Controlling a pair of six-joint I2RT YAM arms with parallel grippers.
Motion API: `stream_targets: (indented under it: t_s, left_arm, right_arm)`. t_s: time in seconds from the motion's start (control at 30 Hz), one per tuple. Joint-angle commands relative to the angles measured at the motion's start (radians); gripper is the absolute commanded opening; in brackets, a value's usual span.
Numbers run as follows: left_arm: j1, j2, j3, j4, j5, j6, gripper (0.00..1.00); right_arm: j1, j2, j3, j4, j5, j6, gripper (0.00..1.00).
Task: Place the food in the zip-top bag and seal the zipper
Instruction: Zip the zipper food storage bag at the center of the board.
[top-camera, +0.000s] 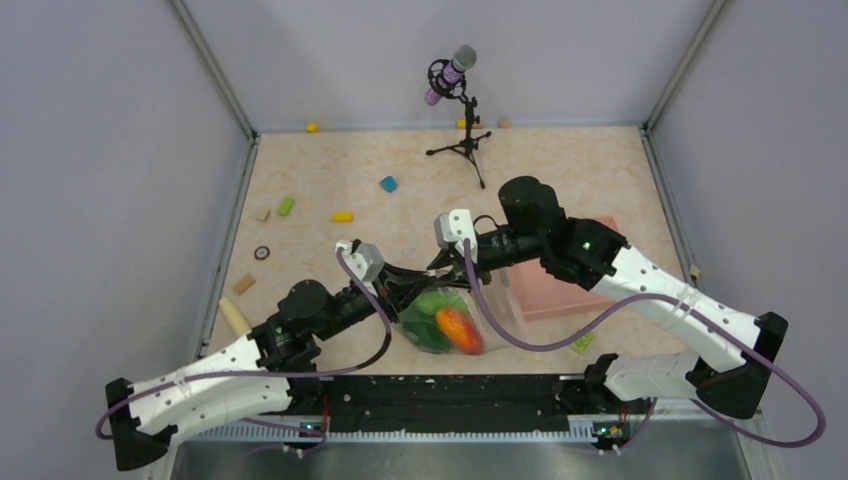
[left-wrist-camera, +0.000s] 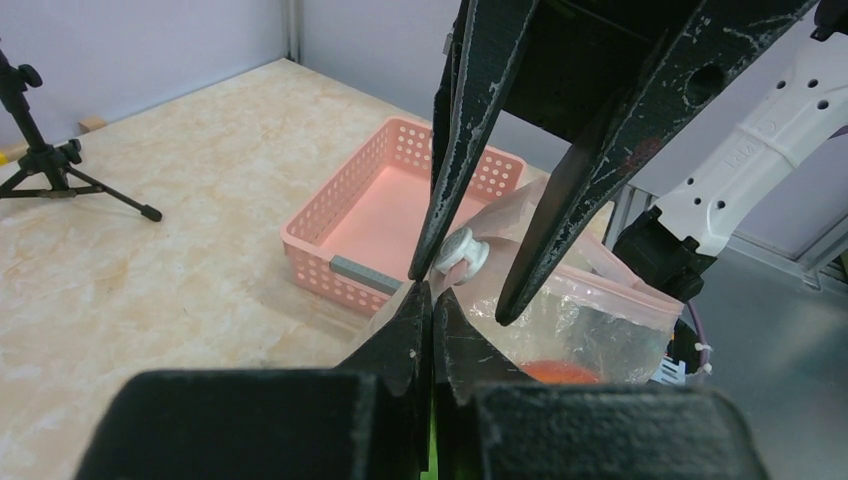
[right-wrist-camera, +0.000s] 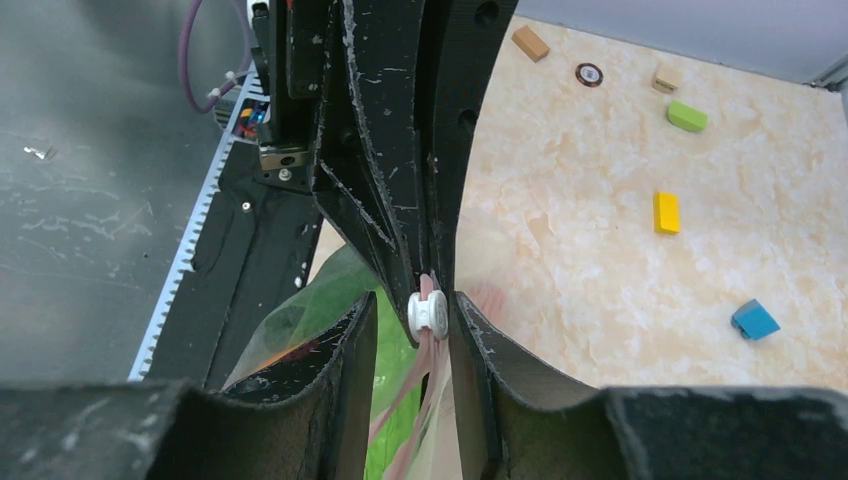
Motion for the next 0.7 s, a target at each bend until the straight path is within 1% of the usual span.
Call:
stream_targets:
  t_s: [0.0,0.07,0.13,0.23,0.3,0.37,0.43,0.5,0.67]
  left_arm:
    - [-0.001,0.009,0.039,0.105,0.020,0.002,0.00]
    - [0.000,0.012,0.041,0.106,0.024,0.004,0.00]
    - [0.000,0.013,0.041,0.107,0.027,0.004,0.00]
    - [-0.001,0.007,0.039,0.109,0.023,-0.001,0.00]
    - [0.000,-0.003,0.030,0.120,0.014,-0.005,0.00]
    - [0.000,-0.024,0.004,0.148,-0.001,-0.008,0.00]
    - [-0.001,-0.057,-0.014,0.168,-0.059,-0.017,0.00]
    - [0.000,-0.086,-0.031,0.174,-0.083,-0.020,0.00]
    - [-0.001,-0.149,-0.084,0.229,-0.087,-0.012,0.00]
  right_arm:
    - [0.013,-0.024,-0.011,0.014,-0.054,-0.025,0.32]
    - [0.012,-0.026,-0.013,0.019,-0.057,-0.027,0.31]
    - [0.012,-0.025,-0.015,0.018,-0.059,-0.033,0.27]
    - [0.013,-0.024,-0.014,0.017,-0.053,-0.024,0.18]
    - [0.013,-0.027,-0.018,0.019,-0.049,-0.013,0.15]
    - [0.012,-0.032,-0.022,0.018,-0.020,0.008,0.14]
    - [0.012,-0.038,-0.028,0.018,0.027,0.043,0.14]
    - [0.013,-0.044,-0.033,0.019,0.068,0.077,0.14]
    - [0.012,-0.055,-0.050,0.021,0.149,0.151,0.14]
